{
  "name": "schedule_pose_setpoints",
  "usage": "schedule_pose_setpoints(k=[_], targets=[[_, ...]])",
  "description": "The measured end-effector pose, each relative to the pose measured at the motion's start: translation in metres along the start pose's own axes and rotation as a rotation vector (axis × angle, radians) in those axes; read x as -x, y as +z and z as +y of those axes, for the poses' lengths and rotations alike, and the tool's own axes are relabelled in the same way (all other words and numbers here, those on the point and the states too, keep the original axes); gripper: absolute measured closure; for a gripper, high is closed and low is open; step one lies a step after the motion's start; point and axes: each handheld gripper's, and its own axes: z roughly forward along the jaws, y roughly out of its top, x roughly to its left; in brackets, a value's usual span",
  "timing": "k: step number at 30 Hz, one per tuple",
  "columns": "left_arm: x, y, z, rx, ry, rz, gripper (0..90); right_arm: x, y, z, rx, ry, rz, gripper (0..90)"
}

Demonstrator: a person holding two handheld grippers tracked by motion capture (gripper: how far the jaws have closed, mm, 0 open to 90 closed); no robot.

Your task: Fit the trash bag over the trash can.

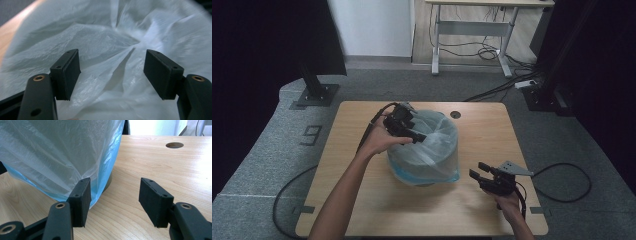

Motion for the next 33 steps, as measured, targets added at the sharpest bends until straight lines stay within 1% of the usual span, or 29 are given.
schedule_pose_setpoints(k=[2, 4, 7, 10, 13, 17, 20, 22, 23, 24, 26, 29, 31, 33], targets=[[0.0, 0.007, 0.003, -0.038, 0.004, 0.001, 29.6, 0.001, -0.001, 0.0, 0.001, 0.002, 0.0, 42.1], [0.0, 0.012, 0.005, -0.063, 0.003, 0.003, 29.6, 0.001, -0.001, 0.001, 0.002, 0.004, -0.001, 42.1], [-0.001, 0.018, 0.006, -0.077, -0.003, -0.004, 30.2, 0.002, -0.001, 0.001, 0.002, 0.005, -0.003, 42.2], [-0.002, 0.024, 0.007, -0.107, -0.001, -0.01, 30.4, 0.002, -0.001, 0.0, -0.001, 0.004, -0.003, 42.2], [-0.001, 0.028, 0.009, -0.135, 0.002, -0.003, 30.2, 0.001, 0.0, -0.001, -0.007, 0.003, -0.002, 42.2], [0.002, 0.034, 0.014, -0.208, 0.014, 0.009, 29.6, 0.001, 0.001, -0.001, -0.012, 0.0, -0.001, 42.2], [0.004, 0.038, 0.016, -0.227, 0.021, 0.016, 29.7, 0.001, 0.001, -0.001, -0.017, 0.002, 0.0, 42.2], [0.004, 0.037, 0.016, -0.216, 0.023, 0.019, 29.7, 0.002, 0.001, -0.001, -0.019, 0.003, 0.0, 42.2], [0.004, 0.035, 0.015, -0.197, 0.028, 0.027, 29.8, 0.002, 0.001, -0.001, -0.019, 0.003, -0.001, 42.2], [0.005, 0.03, 0.015, -0.164, 0.032, 0.038, 30.4, 0.002, 0.001, -0.001, -0.017, 0.004, -0.002, 42.2], [0.006, 0.019, 0.014, -0.101, 0.027, 0.033, 31.0, 0.002, 0.0, -0.001, -0.016, 0.005, -0.002, 42.2], [0.01, 0.002, 0.011, -0.043, 0.039, 0.023, 30.8, 0.003, -0.001, 0.0, -0.013, 0.005, -0.001, 42.2], [0.013, -0.008, 0.008, -0.021, 0.043, 0.021, 30.8, 0.004, -0.001, 0.0, -0.013, 0.008, -0.002, 42.2], [0.016, -0.015, 0.003, -0.014, 0.048, 0.015, 30.8, 0.003, -0.001, 0.0, -0.014, 0.008, -0.001, 42.2]])
